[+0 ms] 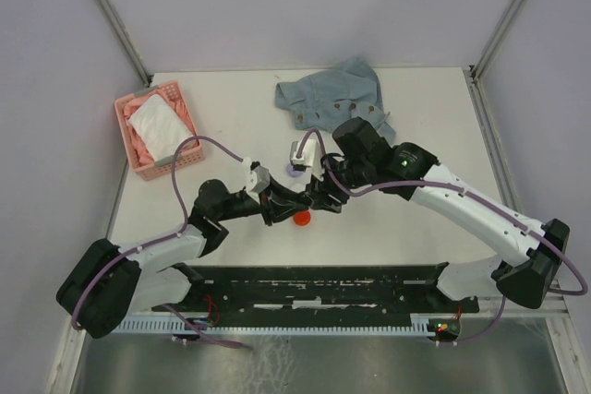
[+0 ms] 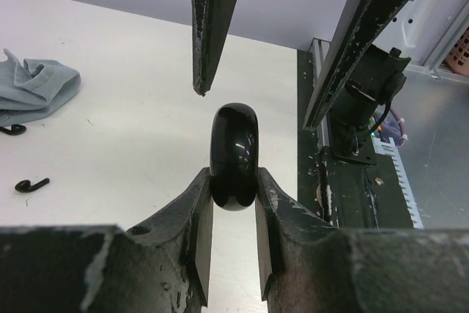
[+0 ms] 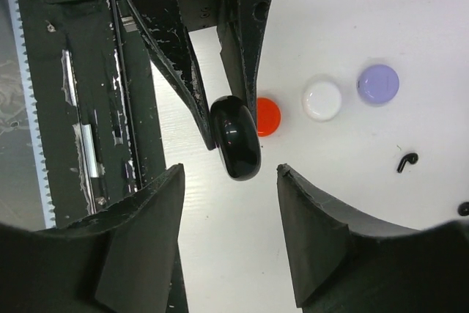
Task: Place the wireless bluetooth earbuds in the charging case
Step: Open the charging case.
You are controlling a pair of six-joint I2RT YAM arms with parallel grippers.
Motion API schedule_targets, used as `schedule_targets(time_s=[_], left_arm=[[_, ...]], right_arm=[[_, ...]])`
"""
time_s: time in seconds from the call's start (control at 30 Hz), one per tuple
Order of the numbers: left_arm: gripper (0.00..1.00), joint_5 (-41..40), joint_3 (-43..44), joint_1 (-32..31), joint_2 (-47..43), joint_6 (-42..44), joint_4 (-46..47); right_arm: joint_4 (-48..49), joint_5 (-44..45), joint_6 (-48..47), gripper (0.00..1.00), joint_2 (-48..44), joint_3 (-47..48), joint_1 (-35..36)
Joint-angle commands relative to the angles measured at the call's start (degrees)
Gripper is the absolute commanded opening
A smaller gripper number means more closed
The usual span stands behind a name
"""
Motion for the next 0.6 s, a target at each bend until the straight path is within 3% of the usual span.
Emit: schedule_targets(time_s=[0.0,0.3,0.57], left_arm=[[0.03,-0.94,-0.09,0.15,-0.68,2.03,4.27],[0.03,0.77,-0.07,0.15,-0.85,1.40,5.30],[0.03,2.87,1.00,0.14,-1.42,5.06,-0.37]], right_arm=[[4.64,1.54,0.80,0.62,-0.61,-0.88,0.37],[7.53,4.86,0.98,0.65,-0.15,-2.90,0.28],[8.12,7.36,1.36,0.66,-2.09,-3.14,0.27]])
